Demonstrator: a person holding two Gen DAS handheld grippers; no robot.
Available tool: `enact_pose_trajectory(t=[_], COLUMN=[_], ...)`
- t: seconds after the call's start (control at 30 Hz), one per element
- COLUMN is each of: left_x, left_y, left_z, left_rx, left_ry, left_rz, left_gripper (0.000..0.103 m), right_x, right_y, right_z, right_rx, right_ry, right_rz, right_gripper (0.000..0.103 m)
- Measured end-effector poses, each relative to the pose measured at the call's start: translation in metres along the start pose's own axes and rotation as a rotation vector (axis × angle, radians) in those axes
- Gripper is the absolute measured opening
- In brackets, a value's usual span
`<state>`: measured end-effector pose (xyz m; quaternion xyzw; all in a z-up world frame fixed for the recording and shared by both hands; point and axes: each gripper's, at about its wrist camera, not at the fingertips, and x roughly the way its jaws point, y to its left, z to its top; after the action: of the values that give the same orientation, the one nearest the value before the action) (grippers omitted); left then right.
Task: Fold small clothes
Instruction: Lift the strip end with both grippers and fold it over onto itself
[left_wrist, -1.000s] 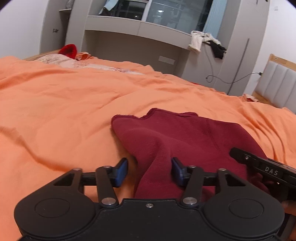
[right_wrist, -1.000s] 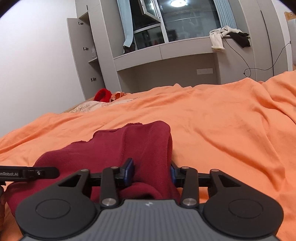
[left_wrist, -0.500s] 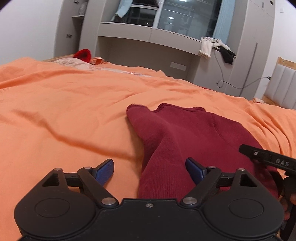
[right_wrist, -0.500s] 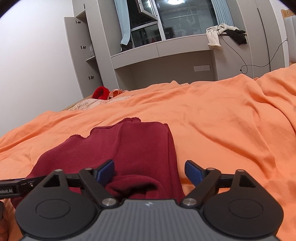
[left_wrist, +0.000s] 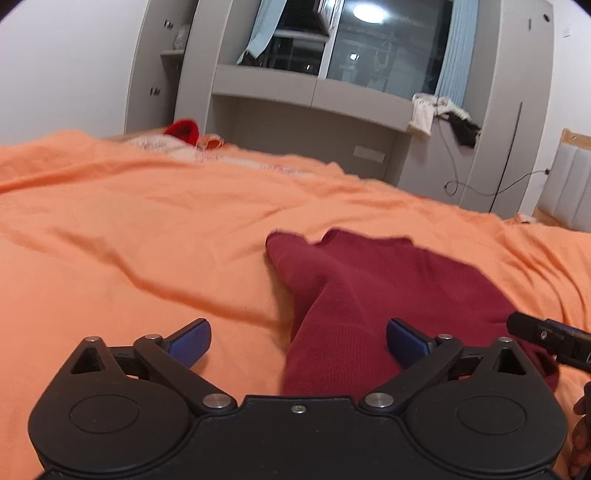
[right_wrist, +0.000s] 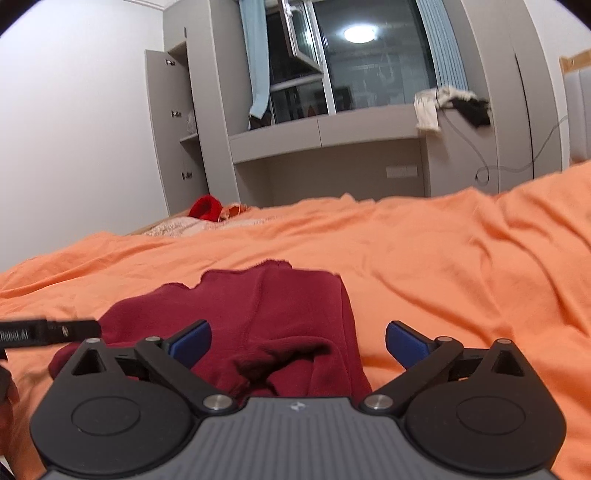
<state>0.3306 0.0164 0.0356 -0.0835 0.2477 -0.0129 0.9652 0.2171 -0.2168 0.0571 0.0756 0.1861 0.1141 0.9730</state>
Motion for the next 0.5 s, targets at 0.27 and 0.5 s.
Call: enact_pose_trajectory(t=[0.27,0.5], left_x=[-0.043,-0.082], left_y=[0.000,0.003], left_z=[0.006,-0.005], left_rx=[0.005,0.001], left_ry=[-0.133,-0.214], left_rz=[0.008,0.003], left_gripper=[0.102,0.102], right_x=[-0.049,-0.100], right_y=[0.016,0.023], right_z=[-0.001,-0.005], right_rx=[-0.025,-0.015], right_ry=[-0.114,-0.229], right_rz=[-0.027,-0.042], right_gripper=[0.103,0.103])
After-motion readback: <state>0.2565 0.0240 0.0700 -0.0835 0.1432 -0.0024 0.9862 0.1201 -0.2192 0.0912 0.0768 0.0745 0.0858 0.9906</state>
